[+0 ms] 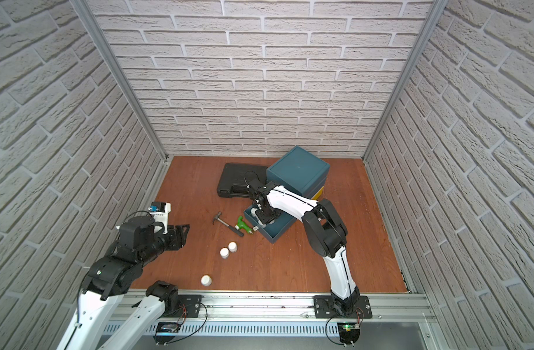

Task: Put the paint cans in the drawer according to color
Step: Place the paint can in the drawer.

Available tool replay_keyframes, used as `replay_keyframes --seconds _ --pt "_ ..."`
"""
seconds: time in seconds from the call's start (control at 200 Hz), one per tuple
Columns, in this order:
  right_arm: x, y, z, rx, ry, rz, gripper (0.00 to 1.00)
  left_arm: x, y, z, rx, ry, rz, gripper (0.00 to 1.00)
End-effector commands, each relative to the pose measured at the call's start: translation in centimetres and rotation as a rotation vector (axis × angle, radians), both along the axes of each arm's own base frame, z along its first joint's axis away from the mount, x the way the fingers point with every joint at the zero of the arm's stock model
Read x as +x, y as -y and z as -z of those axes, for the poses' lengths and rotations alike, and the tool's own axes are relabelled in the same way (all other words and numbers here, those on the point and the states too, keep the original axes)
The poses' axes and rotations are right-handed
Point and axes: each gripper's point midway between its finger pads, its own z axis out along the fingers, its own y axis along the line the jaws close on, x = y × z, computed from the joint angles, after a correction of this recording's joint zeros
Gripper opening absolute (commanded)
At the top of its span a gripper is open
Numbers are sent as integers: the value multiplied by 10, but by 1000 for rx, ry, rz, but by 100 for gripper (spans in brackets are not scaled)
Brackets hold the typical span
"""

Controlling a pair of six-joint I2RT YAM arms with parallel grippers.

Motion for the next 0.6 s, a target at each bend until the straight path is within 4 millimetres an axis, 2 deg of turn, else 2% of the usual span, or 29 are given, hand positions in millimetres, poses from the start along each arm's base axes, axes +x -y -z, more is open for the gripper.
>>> replay_keyframes --seconds 0.0,0.195,0.28,0.4,0.595 --pt "-1 -15 -6 67 13 -49 5 1 -1 0 4 8 -4 63" --pt "-4 -19 -6 89 -7 -36 5 2 -1 1 6 5 -4 63" --pt "-5 -21 -7 101 -6 -31 8 2 0 1 5 6 -3 63" --pt "-6 -23 -7 110 -18 -30 19 2 0 1 5 6 -1 63" --pt "-5 -24 -16 125 -7 -26 46 2 0 1 5 6 -2 63"
